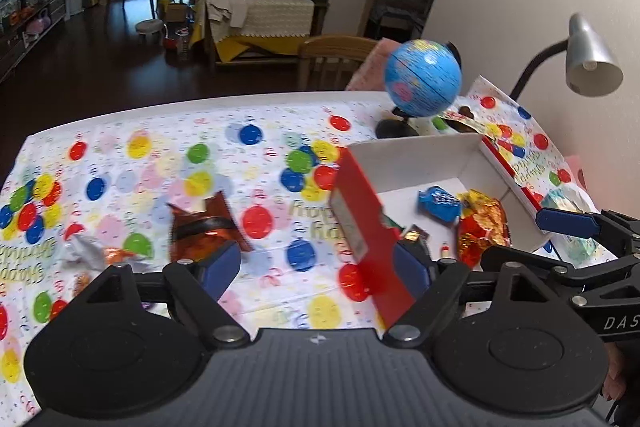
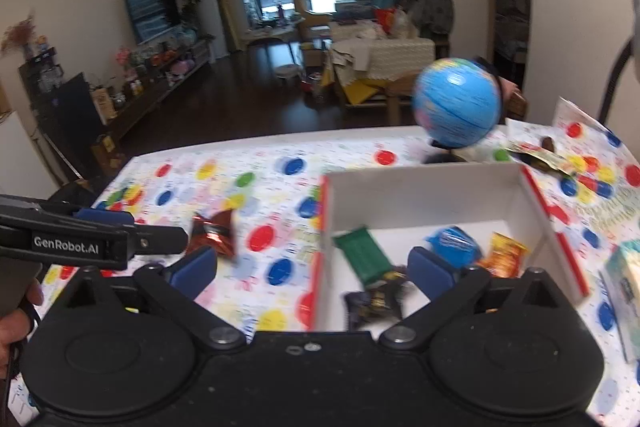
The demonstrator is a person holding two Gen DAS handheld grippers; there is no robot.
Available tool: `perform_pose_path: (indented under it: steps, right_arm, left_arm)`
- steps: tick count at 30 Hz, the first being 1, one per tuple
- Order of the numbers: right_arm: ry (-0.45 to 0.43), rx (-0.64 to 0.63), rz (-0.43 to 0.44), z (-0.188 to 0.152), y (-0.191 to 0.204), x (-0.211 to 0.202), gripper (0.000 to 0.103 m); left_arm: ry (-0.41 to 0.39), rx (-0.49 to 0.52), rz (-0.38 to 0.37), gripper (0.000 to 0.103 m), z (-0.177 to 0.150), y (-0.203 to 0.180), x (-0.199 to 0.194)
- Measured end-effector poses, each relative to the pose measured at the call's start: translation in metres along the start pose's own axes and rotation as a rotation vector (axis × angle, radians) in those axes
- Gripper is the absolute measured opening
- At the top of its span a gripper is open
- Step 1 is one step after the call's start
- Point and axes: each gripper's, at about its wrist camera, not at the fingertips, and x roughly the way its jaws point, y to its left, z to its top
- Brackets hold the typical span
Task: Organize snacks
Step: 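Withdraw both tools from the box back over the snack pile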
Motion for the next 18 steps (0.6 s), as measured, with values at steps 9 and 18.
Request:
perform_pose_path:
  steps: [9, 18]
  right_arm:
    - [-0.001, -0.060, 0.053, 0.005, 0.059, 0.025, 0.103]
    - [0.038, -0.094, 0.071, 0.008, 0.093, 0.065, 0.103]
  left_arm:
    - [-0.027, -0.095, 0.057, 0.083, -0.014, 0.070, -0.022]
    - [-0.034, -0.212, 0.117, 0.083, -0.023, 0.136, -0.023]
